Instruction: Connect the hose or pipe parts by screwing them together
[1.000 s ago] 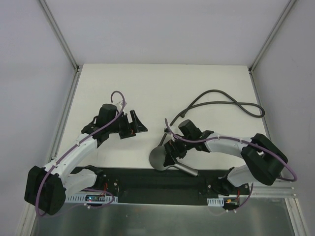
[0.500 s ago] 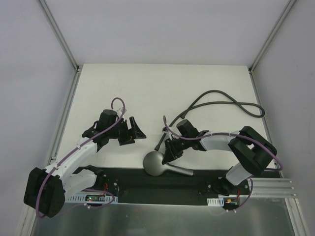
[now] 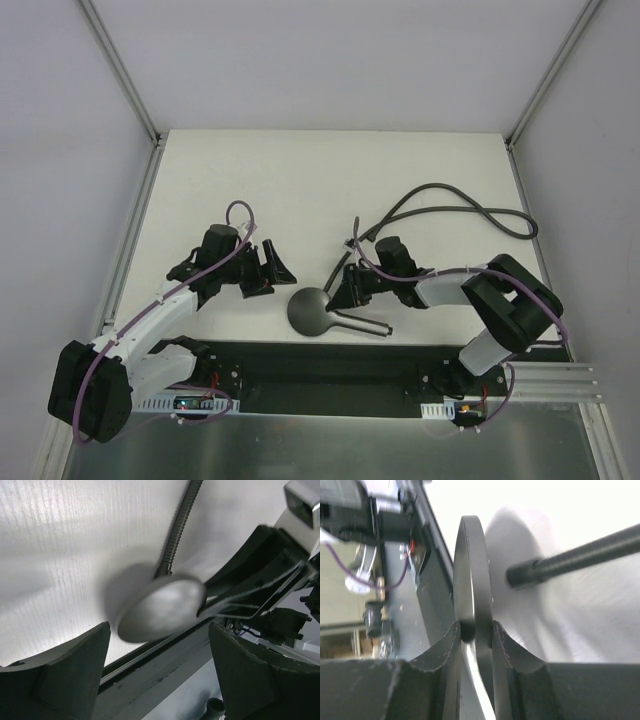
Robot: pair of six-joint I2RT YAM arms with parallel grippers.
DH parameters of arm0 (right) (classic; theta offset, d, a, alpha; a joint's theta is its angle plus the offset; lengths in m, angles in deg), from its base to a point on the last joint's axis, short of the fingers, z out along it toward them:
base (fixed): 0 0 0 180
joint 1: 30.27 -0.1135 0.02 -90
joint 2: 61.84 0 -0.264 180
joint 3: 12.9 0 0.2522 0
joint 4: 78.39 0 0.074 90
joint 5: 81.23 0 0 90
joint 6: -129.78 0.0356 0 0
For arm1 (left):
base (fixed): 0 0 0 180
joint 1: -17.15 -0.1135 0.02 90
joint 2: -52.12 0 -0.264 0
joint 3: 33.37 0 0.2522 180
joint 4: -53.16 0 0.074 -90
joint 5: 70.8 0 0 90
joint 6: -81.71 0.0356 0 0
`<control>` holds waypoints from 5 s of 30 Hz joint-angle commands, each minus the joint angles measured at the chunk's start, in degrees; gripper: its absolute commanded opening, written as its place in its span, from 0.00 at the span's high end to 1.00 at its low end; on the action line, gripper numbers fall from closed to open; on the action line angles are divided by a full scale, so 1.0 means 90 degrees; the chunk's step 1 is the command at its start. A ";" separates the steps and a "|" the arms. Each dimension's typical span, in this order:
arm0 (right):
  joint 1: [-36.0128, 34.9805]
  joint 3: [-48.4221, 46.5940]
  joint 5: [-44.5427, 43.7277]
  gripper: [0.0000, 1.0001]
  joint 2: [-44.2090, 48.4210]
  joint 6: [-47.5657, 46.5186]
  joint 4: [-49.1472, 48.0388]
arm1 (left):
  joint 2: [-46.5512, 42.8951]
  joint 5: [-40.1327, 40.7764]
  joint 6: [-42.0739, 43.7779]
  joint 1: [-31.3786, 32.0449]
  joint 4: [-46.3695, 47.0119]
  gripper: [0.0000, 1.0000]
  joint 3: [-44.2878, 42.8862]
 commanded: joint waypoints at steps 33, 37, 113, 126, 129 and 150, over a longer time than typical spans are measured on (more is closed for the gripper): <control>0.0727 0.0648 0.0254 0.40 -0.1646 0.2121 -0.3983 | 0.2131 -0.0250 -0.0508 0.0474 0.1730 0.44 0.0430; 0.0561 0.0610 0.0254 0.41 -0.1939 0.2813 -0.4968 | 0.2220 -0.0191 -0.0537 0.0542 0.1867 0.46 0.0488; -0.0699 0.0915 -0.1768 0.99 0.3089 0.1478 -0.4113 | -0.1901 -0.0367 -0.1729 0.0669 0.4552 0.16 0.0742; -0.0699 -0.0123 -0.1416 0.99 0.1831 0.1799 -0.3867 | -0.1530 -0.0670 -0.1602 0.0796 0.4982 0.21 0.0625; -0.0709 -0.0123 -0.1416 0.99 0.1714 0.1809 -0.3867 | -0.1589 -0.0689 -0.1504 0.0796 0.4982 0.18 0.0645; -0.0953 -0.0269 -0.1240 0.99 0.1293 0.2073 -0.4189 | -0.0808 -0.0514 -0.1397 0.0835 0.5373 0.46 0.0576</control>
